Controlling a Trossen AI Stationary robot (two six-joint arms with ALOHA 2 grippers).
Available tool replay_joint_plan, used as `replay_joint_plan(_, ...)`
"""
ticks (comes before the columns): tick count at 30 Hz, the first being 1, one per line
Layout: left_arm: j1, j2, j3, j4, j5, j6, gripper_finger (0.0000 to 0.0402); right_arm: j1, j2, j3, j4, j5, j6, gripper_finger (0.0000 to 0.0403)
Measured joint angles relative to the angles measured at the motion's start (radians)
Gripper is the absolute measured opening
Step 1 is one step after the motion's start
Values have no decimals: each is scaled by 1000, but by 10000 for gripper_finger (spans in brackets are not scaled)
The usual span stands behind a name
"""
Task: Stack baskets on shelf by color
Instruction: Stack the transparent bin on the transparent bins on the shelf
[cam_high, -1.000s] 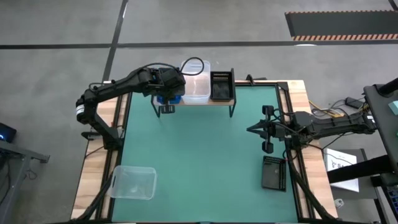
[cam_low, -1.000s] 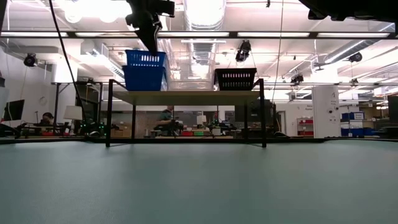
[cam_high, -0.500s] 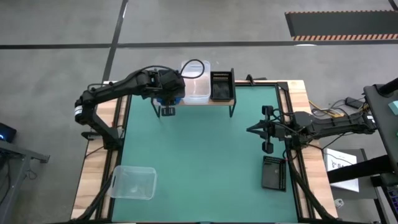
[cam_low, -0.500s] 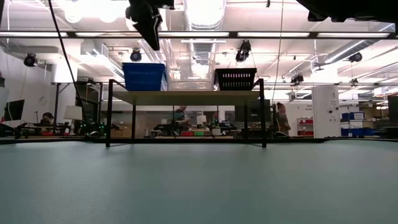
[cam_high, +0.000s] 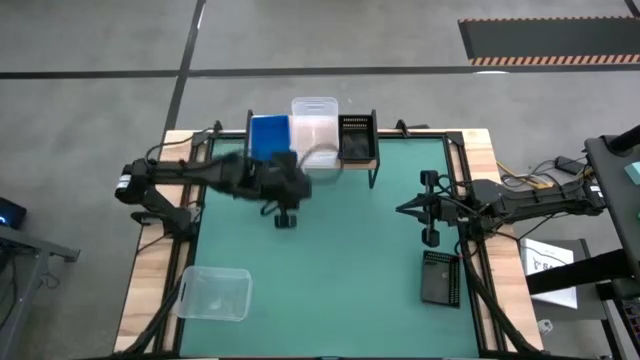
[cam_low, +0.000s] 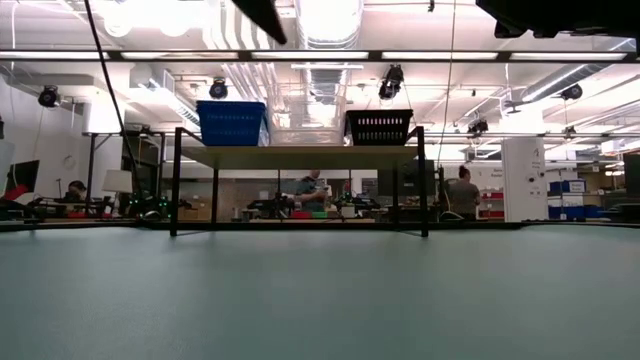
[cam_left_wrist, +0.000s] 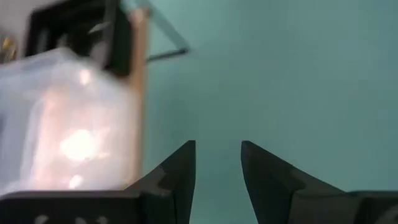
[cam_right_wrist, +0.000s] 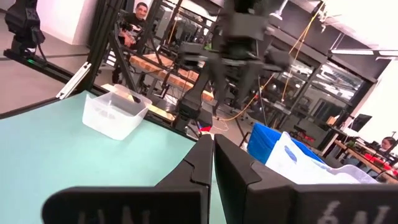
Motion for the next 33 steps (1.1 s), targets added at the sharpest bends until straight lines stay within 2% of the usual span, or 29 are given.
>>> replay_joint_plan(5,-147,-2,-99,175,-5,-69,113,0,0,0,-3,0,8,9)
replay_joint_plan(11,-319,-2,-291,387,-5,-313,113,0,0,0,-25,0,29,9)
replay_joint_plan(17,-452,-1,-451,428,-22,-681,113,0,0,0,-23,0,59,9)
replay_joint_plan(22,-498,-2,-509,397,-16,-932,113,0,7,0,-23,-1,104,9)
replay_joint_plan(24,-502,-5,-509,336,33,-1023,113,0,14,0,-23,-1,128,9)
replay_joint_plan(29,-503,-29,-475,148,253,-1321,113,0,46,0,-34,-4,228,9)
replay_joint_plan(33,-507,-47,-460,108,408,-1448,113,0,90,0,-47,-4,249,9)
